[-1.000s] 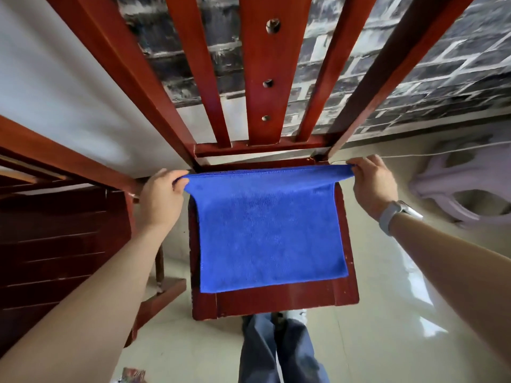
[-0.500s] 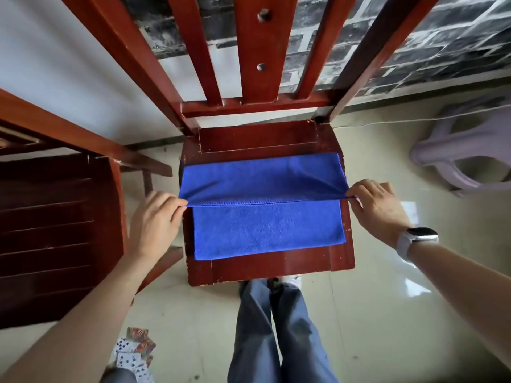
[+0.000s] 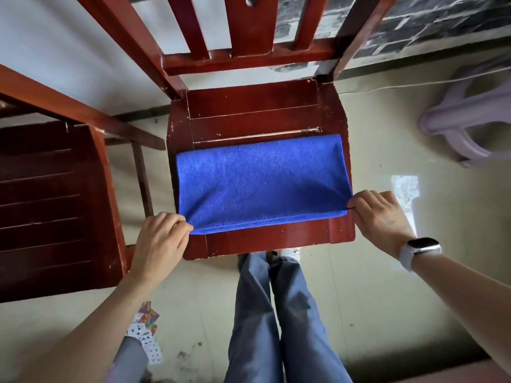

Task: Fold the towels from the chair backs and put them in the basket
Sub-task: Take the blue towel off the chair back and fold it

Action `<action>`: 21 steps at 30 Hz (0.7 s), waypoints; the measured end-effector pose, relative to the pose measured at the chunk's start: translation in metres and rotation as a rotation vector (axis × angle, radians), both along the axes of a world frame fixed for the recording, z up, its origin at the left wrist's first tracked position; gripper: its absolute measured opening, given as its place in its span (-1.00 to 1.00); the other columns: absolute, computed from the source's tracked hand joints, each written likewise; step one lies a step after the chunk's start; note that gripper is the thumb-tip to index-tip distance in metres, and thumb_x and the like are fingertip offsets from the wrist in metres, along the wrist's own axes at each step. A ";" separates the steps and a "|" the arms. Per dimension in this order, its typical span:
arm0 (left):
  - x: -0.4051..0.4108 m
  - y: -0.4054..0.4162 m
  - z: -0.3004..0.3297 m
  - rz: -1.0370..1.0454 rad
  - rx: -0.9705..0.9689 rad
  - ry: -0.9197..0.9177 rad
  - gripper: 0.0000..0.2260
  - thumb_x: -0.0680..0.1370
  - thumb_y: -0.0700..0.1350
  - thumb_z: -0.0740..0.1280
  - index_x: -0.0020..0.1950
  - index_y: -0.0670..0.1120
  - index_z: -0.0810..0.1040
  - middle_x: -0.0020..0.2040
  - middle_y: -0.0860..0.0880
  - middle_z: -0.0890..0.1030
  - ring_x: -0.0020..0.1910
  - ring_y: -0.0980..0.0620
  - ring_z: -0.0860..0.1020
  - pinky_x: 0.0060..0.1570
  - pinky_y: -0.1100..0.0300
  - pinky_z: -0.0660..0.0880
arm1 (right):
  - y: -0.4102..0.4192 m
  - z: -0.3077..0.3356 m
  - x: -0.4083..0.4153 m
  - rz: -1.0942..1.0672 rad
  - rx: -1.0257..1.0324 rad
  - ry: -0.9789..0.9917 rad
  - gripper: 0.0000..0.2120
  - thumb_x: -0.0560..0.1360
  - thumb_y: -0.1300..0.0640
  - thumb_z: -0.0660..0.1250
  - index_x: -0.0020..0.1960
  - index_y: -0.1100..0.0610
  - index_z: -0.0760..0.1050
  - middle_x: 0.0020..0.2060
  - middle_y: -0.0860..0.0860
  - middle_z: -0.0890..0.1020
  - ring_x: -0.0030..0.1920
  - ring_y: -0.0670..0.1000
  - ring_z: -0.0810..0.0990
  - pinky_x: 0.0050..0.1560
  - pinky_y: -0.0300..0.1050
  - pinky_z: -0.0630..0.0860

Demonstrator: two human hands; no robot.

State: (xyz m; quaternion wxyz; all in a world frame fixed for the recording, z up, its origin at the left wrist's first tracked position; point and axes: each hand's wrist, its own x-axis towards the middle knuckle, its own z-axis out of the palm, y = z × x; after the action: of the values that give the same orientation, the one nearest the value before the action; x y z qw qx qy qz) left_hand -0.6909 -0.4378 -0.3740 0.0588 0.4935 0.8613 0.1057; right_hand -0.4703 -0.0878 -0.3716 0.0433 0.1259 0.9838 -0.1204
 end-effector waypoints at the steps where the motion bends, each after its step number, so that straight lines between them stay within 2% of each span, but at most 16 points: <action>1: 0.002 -0.002 -0.001 0.000 -0.006 0.009 -0.84 0.47 -0.20 0.22 -0.25 -0.14 0.56 -0.25 -0.07 0.59 -0.28 -0.12 0.54 -0.19 0.09 0.33 | 0.001 -0.001 0.002 0.002 0.012 0.003 -0.82 0.24 0.46 0.46 -0.21 0.29 0.55 -0.30 0.17 0.61 -0.37 0.21 0.57 -0.27 0.03 0.45; 9: 0.010 -0.001 -0.025 -0.003 -0.175 0.041 -0.86 0.45 -0.21 0.24 -0.28 -0.09 0.54 -0.25 -0.03 0.58 -0.25 -0.12 0.53 -0.20 0.08 0.29 | -0.005 -0.022 0.005 0.048 0.085 -0.026 -0.75 0.14 0.50 0.44 -0.28 0.25 0.54 -0.36 0.12 0.58 -0.41 0.16 0.56 -0.31 0.00 0.46; 15: 0.014 -0.007 -0.037 -0.031 -0.268 0.036 -0.92 0.39 -0.25 0.33 -0.26 -0.10 0.58 -0.25 -0.02 0.60 -0.26 -0.12 0.54 -0.22 0.06 0.32 | -0.009 -0.034 0.013 0.148 0.158 -0.024 -0.83 0.20 0.42 0.31 -0.31 0.19 0.51 -0.38 0.07 0.57 -0.44 0.11 0.52 -0.31 -0.07 0.41; 18: 0.017 -0.009 -0.034 -0.018 -0.308 -0.033 -0.82 0.46 -0.14 0.22 -0.17 -0.10 0.62 -0.20 -0.03 0.63 -0.23 -0.11 0.55 -0.19 0.05 0.43 | -0.012 -0.037 0.016 0.139 0.192 -0.089 -0.78 0.15 0.45 0.34 -0.30 0.19 0.53 -0.37 0.07 0.57 -0.42 0.12 0.54 -0.32 -0.05 0.41; 21: 0.015 -0.005 -0.027 -0.011 -0.356 -0.101 -0.74 0.48 -0.03 0.18 -0.21 -0.09 0.62 -0.21 0.00 0.63 -0.22 -0.10 0.56 -0.20 0.05 0.44 | -0.015 -0.034 0.015 0.148 0.205 -0.146 -0.83 0.18 0.40 0.32 -0.30 0.18 0.54 -0.38 0.07 0.57 -0.40 0.13 0.54 -0.31 -0.05 0.41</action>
State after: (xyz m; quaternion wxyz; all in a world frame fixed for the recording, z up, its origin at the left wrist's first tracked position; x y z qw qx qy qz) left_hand -0.6757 -0.4426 -0.4005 0.1889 0.4741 0.8597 -0.0242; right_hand -0.4549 -0.1027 -0.4052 0.1102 0.0652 0.9918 -0.0062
